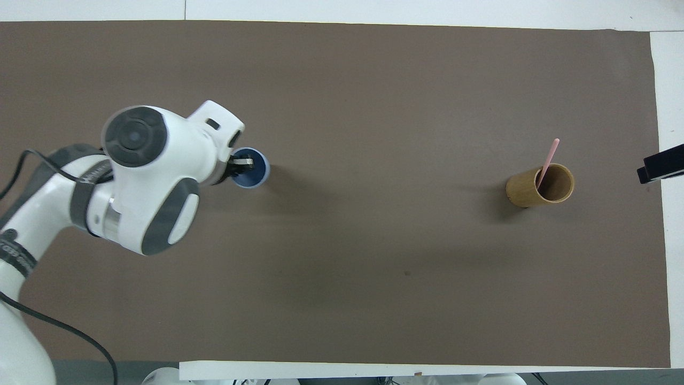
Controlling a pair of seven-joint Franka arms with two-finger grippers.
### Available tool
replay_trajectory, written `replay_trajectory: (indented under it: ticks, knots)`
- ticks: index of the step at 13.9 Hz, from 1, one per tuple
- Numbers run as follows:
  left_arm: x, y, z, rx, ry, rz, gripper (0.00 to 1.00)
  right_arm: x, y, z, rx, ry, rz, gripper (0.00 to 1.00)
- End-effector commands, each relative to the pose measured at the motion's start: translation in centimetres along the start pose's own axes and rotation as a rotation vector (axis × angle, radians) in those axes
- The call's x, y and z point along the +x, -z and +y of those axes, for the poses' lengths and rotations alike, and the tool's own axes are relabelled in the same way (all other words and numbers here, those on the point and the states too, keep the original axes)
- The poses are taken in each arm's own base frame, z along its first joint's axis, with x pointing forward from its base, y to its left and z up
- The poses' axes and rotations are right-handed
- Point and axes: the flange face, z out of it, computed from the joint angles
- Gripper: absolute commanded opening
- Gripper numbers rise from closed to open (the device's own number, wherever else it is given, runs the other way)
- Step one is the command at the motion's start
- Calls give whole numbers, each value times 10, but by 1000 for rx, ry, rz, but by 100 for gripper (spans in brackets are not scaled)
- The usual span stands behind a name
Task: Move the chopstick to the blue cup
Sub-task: 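Lift and carry the blue cup toward the table center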
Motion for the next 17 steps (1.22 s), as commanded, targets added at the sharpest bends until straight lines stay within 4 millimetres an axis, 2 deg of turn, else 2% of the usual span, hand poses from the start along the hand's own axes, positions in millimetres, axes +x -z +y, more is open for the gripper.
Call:
replay_trajectory:
  ticks: [1,3,4,5,6,7,8,10,11,13,15,17]
  knots:
    - [-33,-19,54,26,4,-28,0,-7,0,5,15,-17,0,100]
    - [-50,-31,81,-4,27,-22,0,-8,0,5,15,-15,-3,100]
    - [-54,-46,92,3,45,-29,0,-8,-3,4,16,-12,-9,100]
    - [-50,-50,97,3,48,-31,0,-11,-6,1,18,-1,-17,100]
    - [-45,-52,97,11,50,-34,16,-11,-10,-2,17,8,-15,100]
    - [-41,-49,95,18,52,-35,73,-9,-13,-4,17,23,-12,100]
    - [-42,-47,95,26,52,-40,100,-6,-13,-9,27,52,16,100]
    - [-42,-31,90,35,58,-46,100,-3,-23,-16,92,114,72,100]
    - [-42,-15,87,31,58,-41,100,-3,-29,-18,116,154,117,100]
    - [-41,26,80,42,74,-48,100,-6,-54,-18,124,241,204,100]
    - [-34,64,62,70,103,-72,100,-7,-88,-18,124,246,305,100]
    - [-8,88,27,56,192,-60,100,-1,-107,-19,137,219,335,100]
